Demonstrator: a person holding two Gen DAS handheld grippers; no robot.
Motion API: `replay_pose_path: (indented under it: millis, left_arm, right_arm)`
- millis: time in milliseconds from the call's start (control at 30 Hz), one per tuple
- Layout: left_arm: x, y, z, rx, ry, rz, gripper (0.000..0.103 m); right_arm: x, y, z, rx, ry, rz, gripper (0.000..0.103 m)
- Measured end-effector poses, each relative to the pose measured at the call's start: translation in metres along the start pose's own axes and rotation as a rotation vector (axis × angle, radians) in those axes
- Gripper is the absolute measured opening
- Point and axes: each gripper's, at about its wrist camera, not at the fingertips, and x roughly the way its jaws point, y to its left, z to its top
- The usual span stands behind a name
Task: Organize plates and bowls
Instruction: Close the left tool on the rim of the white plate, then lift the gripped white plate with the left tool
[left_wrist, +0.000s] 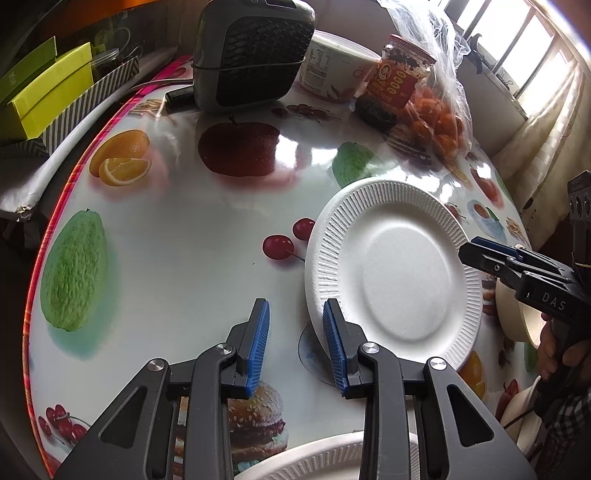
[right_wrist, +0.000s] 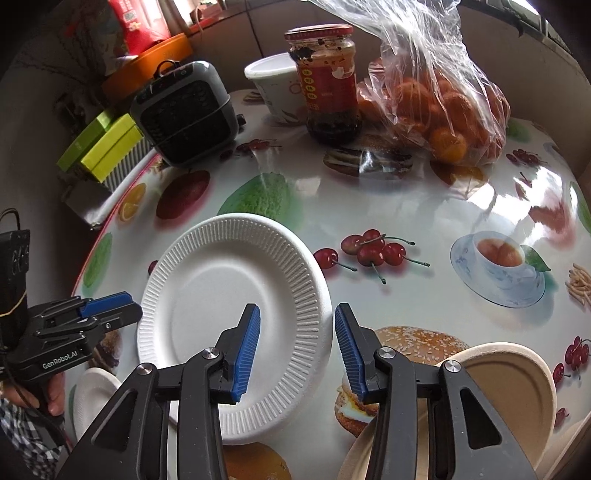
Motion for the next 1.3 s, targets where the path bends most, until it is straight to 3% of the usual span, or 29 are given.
replay_pose_path:
  millis: [367, 733, 1033, 1100, 1300]
  left_arm:
    - [-0.002, 0.003, -0.001, -0.018, -0.008, 0.000, 0.032]
    - [-0.005, 0.011, -0.001, -0.054, -0.006, -0.017, 0.032]
    - [-0.007, 0.010, -0.003, -0.051, -0.001, -0.020, 0.032]
    - [-0.007, 0.008, -0.003, -0.044, -0.001, -0.025, 0.019]
    - [-0.006, 0.005, -0.002, -0.033, -0.006, -0.019, 0.010]
  right_arm:
    - [0.002, -0.001, -0.004, 0.009, 0.008, 0.004, 0.029]
    - [0.004, 0.002, -0.002, 0.004, 0.010, -0.038, 0.029]
    - [0.005, 0.001, -0.004, 0.015, 0.022, -0.018, 0.027]
    - [0.006, 0.001, -0.004, 0.016, 0.025, -0.021, 0.021]
    - [0.006, 0.000, -0.005, 0.021, 0.023, -0.015, 0.021]
